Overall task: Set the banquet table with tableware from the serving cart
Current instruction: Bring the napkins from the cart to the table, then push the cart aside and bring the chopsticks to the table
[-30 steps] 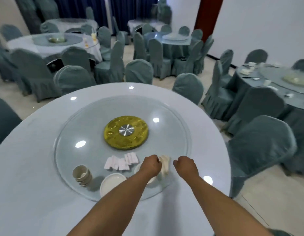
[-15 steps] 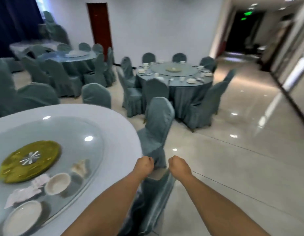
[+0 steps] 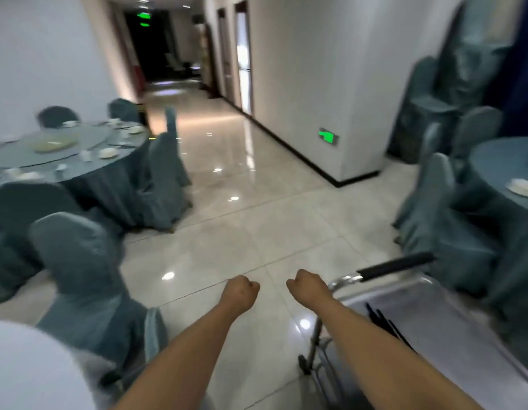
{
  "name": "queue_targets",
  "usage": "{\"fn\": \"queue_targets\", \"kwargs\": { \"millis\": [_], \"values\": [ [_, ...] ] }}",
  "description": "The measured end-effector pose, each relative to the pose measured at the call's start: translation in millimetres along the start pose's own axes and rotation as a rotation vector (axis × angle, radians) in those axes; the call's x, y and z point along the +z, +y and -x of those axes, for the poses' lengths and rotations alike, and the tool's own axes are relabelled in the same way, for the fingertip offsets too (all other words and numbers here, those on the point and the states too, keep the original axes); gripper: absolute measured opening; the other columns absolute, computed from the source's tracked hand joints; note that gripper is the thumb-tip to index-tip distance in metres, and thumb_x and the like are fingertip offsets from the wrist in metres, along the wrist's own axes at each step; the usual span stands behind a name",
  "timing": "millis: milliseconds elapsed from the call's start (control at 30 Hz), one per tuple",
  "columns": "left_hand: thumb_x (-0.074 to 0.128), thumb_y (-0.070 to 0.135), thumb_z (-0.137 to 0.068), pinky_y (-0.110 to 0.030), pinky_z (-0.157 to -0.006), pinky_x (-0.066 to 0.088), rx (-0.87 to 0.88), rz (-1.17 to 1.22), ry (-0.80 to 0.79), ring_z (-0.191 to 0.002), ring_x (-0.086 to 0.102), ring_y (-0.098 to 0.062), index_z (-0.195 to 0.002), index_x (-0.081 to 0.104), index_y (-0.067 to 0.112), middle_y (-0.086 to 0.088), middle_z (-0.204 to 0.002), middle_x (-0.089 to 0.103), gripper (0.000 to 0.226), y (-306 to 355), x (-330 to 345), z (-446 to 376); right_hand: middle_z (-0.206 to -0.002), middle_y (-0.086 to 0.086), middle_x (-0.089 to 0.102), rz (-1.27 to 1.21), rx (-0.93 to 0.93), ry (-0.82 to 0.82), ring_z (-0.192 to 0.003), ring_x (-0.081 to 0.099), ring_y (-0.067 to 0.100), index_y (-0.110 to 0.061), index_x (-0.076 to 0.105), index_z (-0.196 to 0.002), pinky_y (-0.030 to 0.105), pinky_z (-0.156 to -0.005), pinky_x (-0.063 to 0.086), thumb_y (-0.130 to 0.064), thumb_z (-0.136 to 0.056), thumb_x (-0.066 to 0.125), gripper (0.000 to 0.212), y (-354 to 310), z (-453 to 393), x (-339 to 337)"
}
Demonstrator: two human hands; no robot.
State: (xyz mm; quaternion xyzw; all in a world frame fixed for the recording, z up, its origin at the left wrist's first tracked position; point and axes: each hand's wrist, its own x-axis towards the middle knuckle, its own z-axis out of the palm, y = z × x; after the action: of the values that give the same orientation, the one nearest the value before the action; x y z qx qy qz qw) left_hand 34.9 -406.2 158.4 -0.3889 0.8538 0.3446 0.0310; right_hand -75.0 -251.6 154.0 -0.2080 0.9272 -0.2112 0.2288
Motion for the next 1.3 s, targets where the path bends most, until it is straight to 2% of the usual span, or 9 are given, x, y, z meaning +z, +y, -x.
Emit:
{"fn": "queue_targets", "kwargs": {
  "millis": [167,267,400,567,833,900,1100,1200,1300],
  "values": [
    [0.044,0.023,-0.094,-0.024,-0.061,0.038,0.174,-0.052,-0.211,-0.071,0.053,-0.02,-0.062,0.045,0.011,-0.009,-0.076,0.06,0.034,44,68,3,-0.121,0.014,0.065,0.011,0.279,0.07,-0.114,0.06,0.03,-0.011,0.061,-0.116,0.031,-0.09,0.046,-0.034,-0.094,0.046,0.035,98,38,-17],
    [0.047,0.028,-0.094,-0.026,-0.074,0.045,0.298,-0.154,-0.347,-0.095,0.062,-0.027,-0.083,0.057,0.01,-0.014,-0.101,0.067,0.024,61,105,12,-0.129,0.009,0.064,-0.016,0.353,0.077,-0.118,0.059,0.025,-0.005,0.063,-0.12,0.028,-0.092,0.044,-0.031,-0.096,0.05,0.037,146,66,-17],
    [0.046,0.026,-0.094,-0.026,-0.082,0.047,0.379,-0.25,-0.455,-0.105,0.063,-0.029,-0.104,0.066,0.005,-0.013,-0.11,0.069,0.031,75,147,24,-0.089,0.004,0.064,-0.099,0.507,0.087,-0.084,0.059,0.025,-0.016,0.054,-0.077,0.029,-0.07,0.044,-0.037,-0.091,0.05,0.025,194,101,-11],
    [0.041,0.02,-0.098,-0.024,-0.086,0.044,0.466,-0.331,-0.565,-0.11,0.061,-0.026,-0.111,0.065,0.002,-0.011,-0.116,0.067,0.033,94,194,32,-0.073,-0.004,0.053,-0.109,0.609,0.104,-0.066,0.051,0.015,-0.019,0.049,-0.071,0.026,-0.056,0.037,-0.036,-0.092,0.043,0.028,237,122,-3],
    [0.048,0.013,-0.094,-0.039,-0.083,0.057,0.327,-0.21,-0.599,-0.091,0.07,-0.032,-0.095,0.07,-0.003,-0.018,-0.093,0.073,0.027,110,241,22,-0.082,-0.001,0.057,-0.139,0.611,0.057,-0.072,0.054,0.017,-0.013,0.053,-0.095,0.03,-0.062,0.046,-0.03,-0.1,0.036,0.025,293,93,6],
    [0.049,0.015,-0.095,-0.039,-0.082,0.058,0.304,-0.203,-0.6,-0.088,0.071,-0.032,-0.093,0.071,-0.003,-0.017,-0.09,0.073,0.028,110,253,16,-0.096,0.003,0.061,-0.11,0.579,0.041,-0.083,0.058,0.019,-0.013,0.053,-0.103,0.034,-0.075,0.052,-0.036,-0.1,0.041,0.027,306,81,10],
    [0.043,0.015,-0.093,-0.038,-0.085,0.056,0.199,-0.206,-0.609,-0.094,0.068,-0.031,-0.097,0.069,-0.001,-0.017,-0.099,0.071,0.031,102,288,-2,-0.148,0.009,0.03,0.106,0.53,-0.105,-0.133,0.035,0.031,-0.025,0.019,-0.15,0.044,-0.106,0.037,-0.062,-0.085,0.059,0.085,344,40,31],
    [0.042,0.019,-0.093,-0.036,-0.084,0.055,0.17,-0.247,-0.622,-0.095,0.066,-0.029,-0.097,0.068,0.002,-0.015,-0.099,0.07,0.031,99,302,-9,-0.152,0.01,0.015,0.173,0.507,-0.163,-0.138,0.025,0.033,-0.028,0.0,-0.154,0.045,-0.11,0.033,-0.066,-0.079,0.062,0.105,362,26,48],
    [0.043,0.02,-0.094,-0.036,-0.084,0.054,0.131,-0.242,-0.629,-0.095,0.065,-0.029,-0.098,0.068,0.003,-0.015,-0.099,0.07,0.03,98,311,-12,-0.148,0.014,0.021,0.249,0.454,-0.116,-0.131,0.029,0.036,-0.027,0.001,-0.154,0.044,-0.107,0.035,-0.062,-0.081,0.062,0.101,366,22,61]
  ]
}}
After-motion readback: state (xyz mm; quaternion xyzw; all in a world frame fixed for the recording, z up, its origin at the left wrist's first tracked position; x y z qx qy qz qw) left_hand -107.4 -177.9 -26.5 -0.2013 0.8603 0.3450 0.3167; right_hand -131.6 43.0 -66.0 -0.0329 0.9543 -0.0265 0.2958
